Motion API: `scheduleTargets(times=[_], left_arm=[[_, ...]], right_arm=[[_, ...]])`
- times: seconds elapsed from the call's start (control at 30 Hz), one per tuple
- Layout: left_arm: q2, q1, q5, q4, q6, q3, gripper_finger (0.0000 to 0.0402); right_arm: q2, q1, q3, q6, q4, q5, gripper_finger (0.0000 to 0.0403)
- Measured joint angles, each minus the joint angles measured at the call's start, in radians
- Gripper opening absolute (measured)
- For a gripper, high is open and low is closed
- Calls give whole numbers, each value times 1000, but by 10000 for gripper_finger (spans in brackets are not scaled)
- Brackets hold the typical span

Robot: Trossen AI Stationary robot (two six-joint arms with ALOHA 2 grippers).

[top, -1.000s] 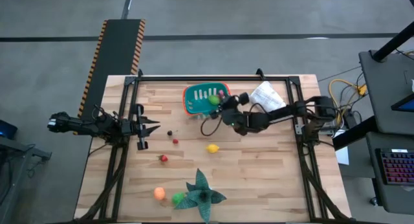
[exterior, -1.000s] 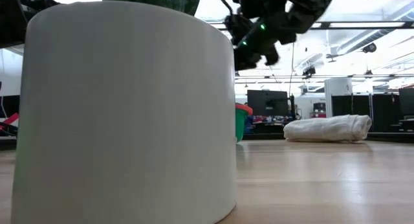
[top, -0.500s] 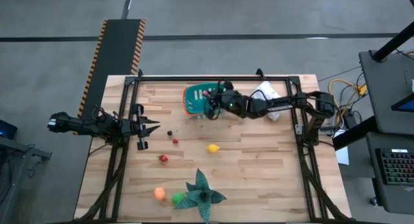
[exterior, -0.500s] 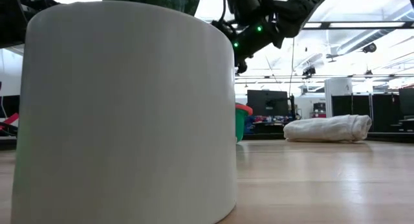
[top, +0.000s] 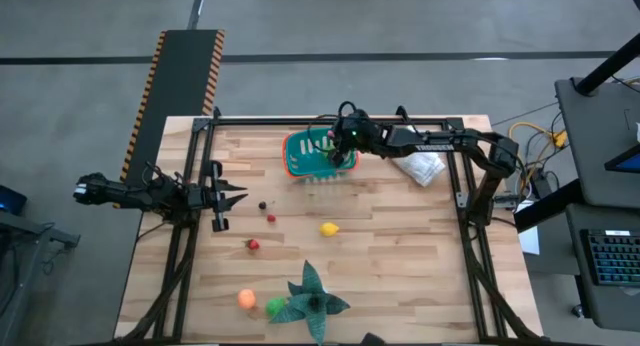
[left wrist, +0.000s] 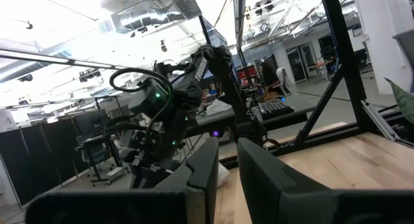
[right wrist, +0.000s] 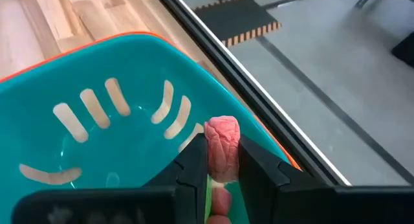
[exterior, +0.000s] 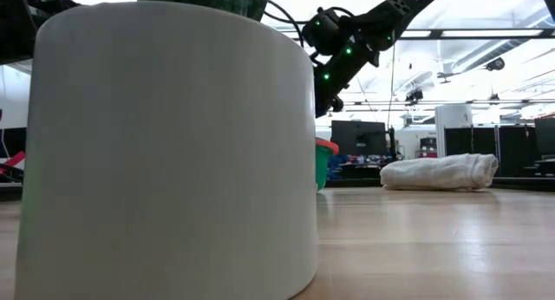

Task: Pick and placing Produce into tupperware
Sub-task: Put the peach toy into the bin

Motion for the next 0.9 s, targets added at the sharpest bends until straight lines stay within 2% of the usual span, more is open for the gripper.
scheduleTargets(times=[0.5,0.9], left_arm=[[0,0,0,0,0,0,46],[0,0,0,0,0,0,46]], right_arm=[[2,-15,11,41,-77,3,64],[2,-15,10,36,-76,3,107]])
